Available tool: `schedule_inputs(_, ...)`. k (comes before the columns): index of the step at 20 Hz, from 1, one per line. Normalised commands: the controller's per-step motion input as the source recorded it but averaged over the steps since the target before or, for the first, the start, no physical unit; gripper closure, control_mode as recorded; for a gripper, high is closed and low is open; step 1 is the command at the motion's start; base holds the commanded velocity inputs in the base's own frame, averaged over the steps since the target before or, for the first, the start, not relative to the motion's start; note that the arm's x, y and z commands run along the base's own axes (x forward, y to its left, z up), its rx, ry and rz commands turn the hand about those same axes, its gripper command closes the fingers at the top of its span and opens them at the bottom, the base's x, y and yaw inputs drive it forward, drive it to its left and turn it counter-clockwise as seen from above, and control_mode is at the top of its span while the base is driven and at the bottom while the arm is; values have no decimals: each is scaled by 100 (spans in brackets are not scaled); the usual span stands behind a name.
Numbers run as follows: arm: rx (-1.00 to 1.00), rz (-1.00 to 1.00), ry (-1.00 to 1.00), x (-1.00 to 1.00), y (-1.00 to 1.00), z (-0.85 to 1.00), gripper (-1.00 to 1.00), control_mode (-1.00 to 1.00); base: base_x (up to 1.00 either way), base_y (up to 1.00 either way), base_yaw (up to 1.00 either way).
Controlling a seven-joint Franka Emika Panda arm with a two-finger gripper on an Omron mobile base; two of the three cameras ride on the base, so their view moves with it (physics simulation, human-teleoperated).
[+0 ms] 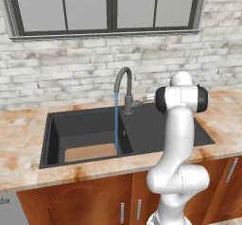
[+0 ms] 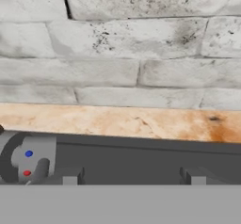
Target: Turn on the sink faucet with hot water and rinse the cutting board for ten seconds, then turn off the faucet. Push the cutting board to reach the water if necessary.
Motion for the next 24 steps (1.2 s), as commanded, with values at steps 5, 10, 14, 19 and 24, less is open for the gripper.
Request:
schedule_inputs(5, -3, 0, 0, 0, 44, -5, -100, -100, 0, 0, 0)
schedule_inputs(10, -2, 0, 0, 0, 45, -2, -100, -100, 0, 0, 0)
schedule_inputs(14, -2, 0, 0, 0, 53, 0, -100, -100, 0, 0, 0)
schedule_inputs(19, 0, 0, 0, 0, 46, 0, -100, -100, 0, 0, 0)
schedule_inputs(24, 0, 0, 0, 0, 44, 0, -100, -100, 0, 0, 0)
